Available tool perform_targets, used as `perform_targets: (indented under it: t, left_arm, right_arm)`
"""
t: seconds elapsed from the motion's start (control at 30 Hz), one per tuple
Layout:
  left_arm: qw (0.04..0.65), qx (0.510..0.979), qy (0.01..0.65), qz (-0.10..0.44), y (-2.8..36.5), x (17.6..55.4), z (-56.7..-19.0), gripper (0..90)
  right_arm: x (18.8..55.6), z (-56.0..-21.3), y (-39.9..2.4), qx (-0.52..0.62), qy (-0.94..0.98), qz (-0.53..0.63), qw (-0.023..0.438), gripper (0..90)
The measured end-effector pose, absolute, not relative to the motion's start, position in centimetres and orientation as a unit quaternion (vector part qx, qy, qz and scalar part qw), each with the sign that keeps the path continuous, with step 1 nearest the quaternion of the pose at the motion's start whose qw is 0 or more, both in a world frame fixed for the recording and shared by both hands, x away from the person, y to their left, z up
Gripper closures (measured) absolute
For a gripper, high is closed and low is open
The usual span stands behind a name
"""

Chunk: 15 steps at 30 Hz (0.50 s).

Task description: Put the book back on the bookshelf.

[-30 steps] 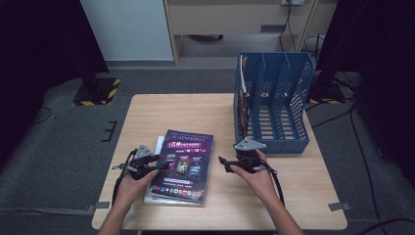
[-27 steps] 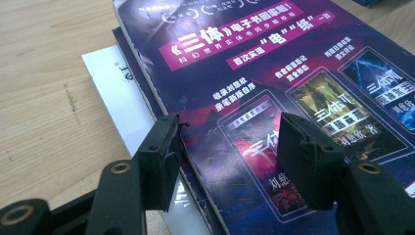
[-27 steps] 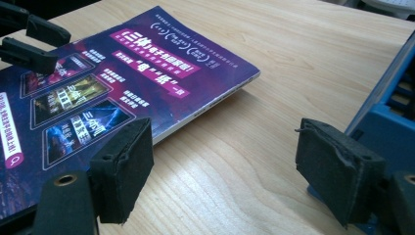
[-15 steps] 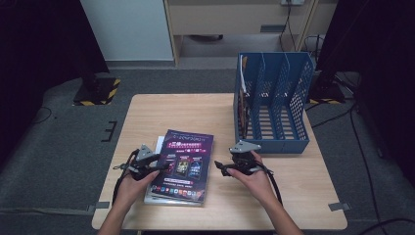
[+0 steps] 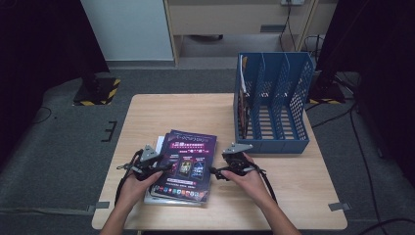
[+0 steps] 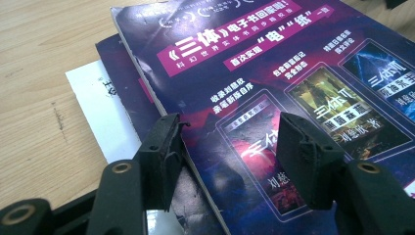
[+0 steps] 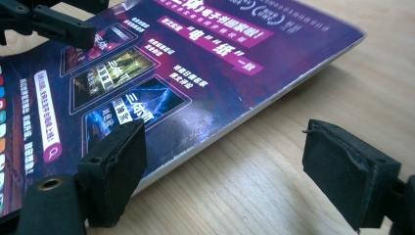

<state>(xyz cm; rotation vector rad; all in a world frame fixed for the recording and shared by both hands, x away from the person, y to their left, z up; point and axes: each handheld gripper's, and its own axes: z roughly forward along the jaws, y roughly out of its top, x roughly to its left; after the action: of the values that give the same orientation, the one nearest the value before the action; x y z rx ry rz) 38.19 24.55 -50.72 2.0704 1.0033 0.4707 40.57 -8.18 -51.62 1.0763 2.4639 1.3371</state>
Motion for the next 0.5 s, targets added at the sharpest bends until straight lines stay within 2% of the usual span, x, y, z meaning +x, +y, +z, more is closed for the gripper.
perform_targets:
  t: [0.03,0.2,0.5]
  left_arm:
    - [0.388,0.813,0.394,0.184,24.41,38.2,-50.75,42.0]
    - [0.386,0.815,0.39,0.188,24.18,38.16,-50.74,41.9]
    - [0.388,0.815,0.387,0.189,23.76,38.06,-50.78,42.1]
  right_arm:
    - [40.94,-51.95,-7.94,0.367,0.812,0.45,0.051,16.8]
    - [41.19,-52.55,-7.56,0.368,0.815,0.446,0.033,16.0]
    - [41.36,-52.91,-7.19,0.368,0.812,0.452,0.016,15.8]
